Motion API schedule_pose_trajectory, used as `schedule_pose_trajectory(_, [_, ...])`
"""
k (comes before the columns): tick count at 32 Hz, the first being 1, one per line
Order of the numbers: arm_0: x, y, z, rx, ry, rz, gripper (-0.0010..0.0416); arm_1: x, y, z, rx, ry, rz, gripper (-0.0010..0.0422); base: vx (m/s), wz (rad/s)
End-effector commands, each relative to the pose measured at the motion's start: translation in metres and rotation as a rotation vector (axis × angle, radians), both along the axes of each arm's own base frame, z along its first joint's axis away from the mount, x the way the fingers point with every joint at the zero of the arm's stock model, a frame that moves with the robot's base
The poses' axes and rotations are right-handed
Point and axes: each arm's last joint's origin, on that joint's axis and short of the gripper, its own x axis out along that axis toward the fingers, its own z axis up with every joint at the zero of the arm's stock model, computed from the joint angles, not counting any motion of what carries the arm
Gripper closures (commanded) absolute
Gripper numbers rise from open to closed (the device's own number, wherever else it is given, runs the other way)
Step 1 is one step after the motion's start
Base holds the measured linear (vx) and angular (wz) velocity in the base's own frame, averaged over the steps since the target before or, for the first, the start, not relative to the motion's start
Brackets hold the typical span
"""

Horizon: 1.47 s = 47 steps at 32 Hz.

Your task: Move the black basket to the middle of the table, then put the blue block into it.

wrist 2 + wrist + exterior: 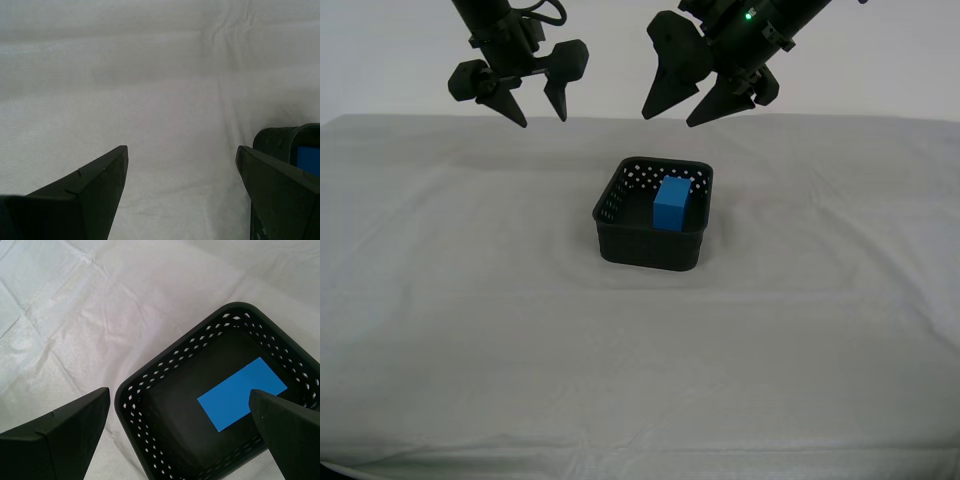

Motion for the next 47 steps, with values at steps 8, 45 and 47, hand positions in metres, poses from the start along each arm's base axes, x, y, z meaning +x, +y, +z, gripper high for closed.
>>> schedule_pose_trajectory(8, [0.0000,0.0002,0.0006,0.002,-0.004,0.001,0.0016,0.0000,0.0000,0.0002,-0.001,-0.001,-0.003,0.0115,0.000,0.000])
schedule_pose_trajectory(45, [0.0002,0.0001,0.0007,0.002,-0.005,0.001,0.0016,-0.0001,-0.0002,0.0002,-0.001,-0.001,-0.003,0.0115,0.000,0.000])
schedule_pose_trajectory(47, [0.0002,0.0001,0.0007,0.002,-0.005,0.001,0.0016,0.0000,0.0000,0.0002,-0.001,-0.001,-0.003,0.0115,0.000,0.000])
